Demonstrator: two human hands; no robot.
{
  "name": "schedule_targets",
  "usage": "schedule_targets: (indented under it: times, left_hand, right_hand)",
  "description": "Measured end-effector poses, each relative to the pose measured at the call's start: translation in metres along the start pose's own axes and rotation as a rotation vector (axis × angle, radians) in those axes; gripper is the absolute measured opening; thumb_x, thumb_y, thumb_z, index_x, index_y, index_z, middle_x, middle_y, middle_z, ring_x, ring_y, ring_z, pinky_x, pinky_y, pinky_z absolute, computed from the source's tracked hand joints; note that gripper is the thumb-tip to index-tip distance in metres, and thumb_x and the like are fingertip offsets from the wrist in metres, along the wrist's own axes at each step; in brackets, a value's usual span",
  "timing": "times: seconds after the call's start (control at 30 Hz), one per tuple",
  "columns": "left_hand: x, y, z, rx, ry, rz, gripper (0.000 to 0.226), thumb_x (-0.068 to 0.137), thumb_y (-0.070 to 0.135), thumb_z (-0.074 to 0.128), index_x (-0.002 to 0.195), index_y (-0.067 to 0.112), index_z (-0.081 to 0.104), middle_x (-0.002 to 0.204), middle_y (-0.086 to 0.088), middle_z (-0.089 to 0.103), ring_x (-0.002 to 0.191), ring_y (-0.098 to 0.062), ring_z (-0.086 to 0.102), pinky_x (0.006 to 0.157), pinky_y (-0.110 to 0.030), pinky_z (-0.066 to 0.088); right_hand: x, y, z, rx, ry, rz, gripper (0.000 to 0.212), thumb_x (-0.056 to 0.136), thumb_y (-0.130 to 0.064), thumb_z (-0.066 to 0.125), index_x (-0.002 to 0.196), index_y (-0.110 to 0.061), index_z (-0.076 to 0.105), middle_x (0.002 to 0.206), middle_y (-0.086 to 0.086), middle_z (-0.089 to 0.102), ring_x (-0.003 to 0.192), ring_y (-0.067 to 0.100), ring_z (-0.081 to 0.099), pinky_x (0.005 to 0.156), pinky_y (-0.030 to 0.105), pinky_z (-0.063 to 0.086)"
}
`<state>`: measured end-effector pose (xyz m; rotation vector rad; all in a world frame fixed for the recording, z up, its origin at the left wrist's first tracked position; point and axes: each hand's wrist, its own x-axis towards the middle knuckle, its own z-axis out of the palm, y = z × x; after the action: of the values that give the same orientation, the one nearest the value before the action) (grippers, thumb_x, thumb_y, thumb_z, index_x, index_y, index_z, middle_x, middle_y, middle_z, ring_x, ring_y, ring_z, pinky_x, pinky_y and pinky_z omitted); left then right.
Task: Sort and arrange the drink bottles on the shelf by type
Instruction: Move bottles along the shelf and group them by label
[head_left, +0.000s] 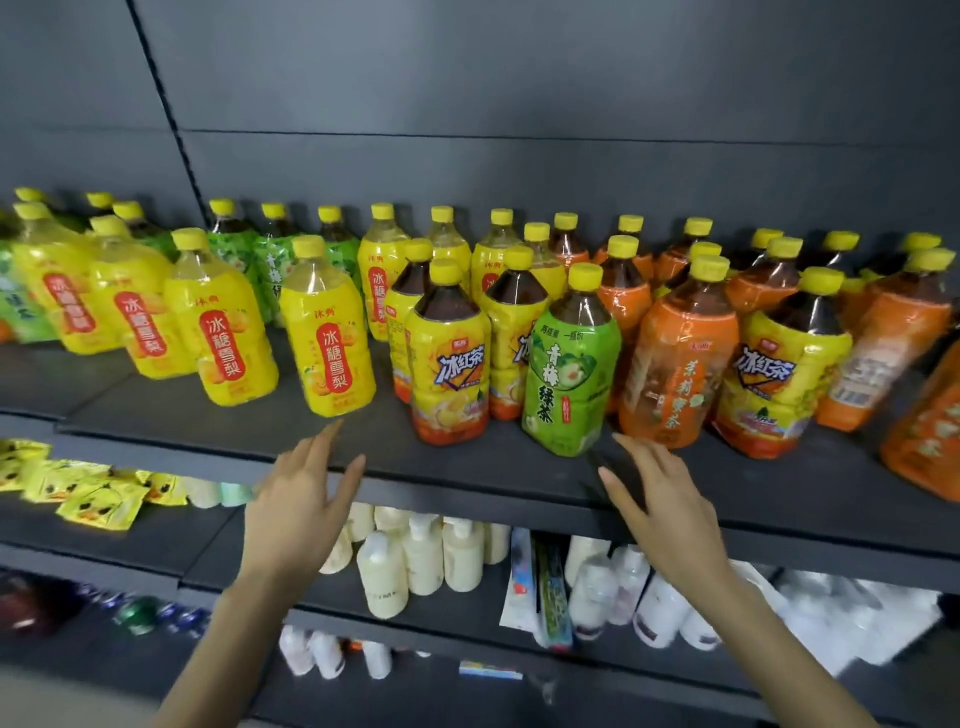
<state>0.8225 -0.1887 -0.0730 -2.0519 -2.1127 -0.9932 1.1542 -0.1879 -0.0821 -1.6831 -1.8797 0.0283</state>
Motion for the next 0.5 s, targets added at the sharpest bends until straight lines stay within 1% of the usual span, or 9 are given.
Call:
schedule_targets:
  times: [0.07,0.13,0.17,0.23,0.37,0.4,0.5]
  left_hand:
    - [-0.015,-0.011,-0.014,0.084,0.025,-0.01,0.049,0.092,0.036,0.054,0.134,0.013,0.051,0.117,-0.009,0.063,0.104,-0.036,0.059,0.069,-0.045,0.049]
    - [-0.03,-0.025,-0.024,0.141,0.061,0.017,0.044,0.092,0.036,0.055,0.128,0.01,0.056,0.11,-0.011,0.067,0.096,-0.038,0.062,0.064,-0.044,0.05]
    - [-0.035,-0.033,-0.029,0.162,0.073,0.034,0.044,0.094,0.039,0.052,0.126,0.009,0.058,0.108,-0.01,0.068,0.093,-0.038,0.063,0.064,-0.044,0.05]
    - [-0.043,-0.049,-0.04,0.183,0.075,0.055,0.047,0.094,0.043,0.047,0.123,0.008,0.059,0.107,-0.01,0.068,0.092,-0.038,0.063,0.064,-0.045,0.051]
    - [-0.05,-0.084,-0.067,0.187,0.075,0.064,0.045,0.093,0.039,0.051,0.125,0.009,0.059,0.108,-0.01,0.067,0.099,-0.038,0.061,0.068,-0.046,0.05]
    - [-0.052,-0.094,-0.076,0.185,0.081,0.069,0.043,0.093,0.037,0.053,0.124,0.009,0.059,0.109,-0.01,0.067,0.1,-0.038,0.061,0.067,-0.046,0.051]
    - [-0.056,-0.127,-0.107,0.173,0.087,0.047,0.04,0.089,0.03,0.059,0.122,0.009,0.061,0.113,-0.012,0.066,0.101,-0.038,0.06,0.068,-0.048,0.051]
  right_hand:
    - [-0.013,-0.002,-0.001,-0.093,0.025,-0.053,0.04,0.097,-0.038,0.048,0.129,-0.015,0.054,0.125,0.002,0.058,0.113,0.024,0.054,0.069,0.032,0.047]
    - [-0.027,-0.008,0.001,-0.153,0.053,-0.083,0.044,0.095,-0.043,0.043,0.121,-0.012,0.06,0.114,0.004,0.064,0.101,0.026,0.061,0.065,0.032,0.051]
    - [-0.034,-0.012,0.002,-0.173,0.055,-0.09,0.048,0.093,-0.045,0.038,0.119,-0.012,0.061,0.112,0.004,0.065,0.099,0.026,0.063,0.065,0.032,0.052]
    - [-0.047,-0.025,0.004,-0.214,0.068,-0.088,0.054,0.092,-0.049,0.032,0.118,-0.012,0.062,0.111,0.004,0.066,0.098,0.025,0.064,0.067,0.033,0.054]
    - [-0.064,-0.06,0.013,-0.246,0.071,-0.069,0.066,0.095,-0.057,0.021,0.121,-0.011,0.061,0.114,0.006,0.065,0.101,0.027,0.063,0.076,0.038,0.054]
    - [-0.067,-0.072,0.016,-0.24,0.071,-0.071,0.066,0.095,-0.056,0.022,0.122,-0.01,0.06,0.115,0.007,0.065,0.102,0.028,0.063,0.078,0.039,0.054]
    - [-0.075,-0.115,0.026,-0.224,0.072,-0.06,0.058,0.092,-0.05,0.031,0.125,-0.011,0.059,0.119,0.006,0.064,0.104,0.029,0.063,0.08,0.04,0.053]
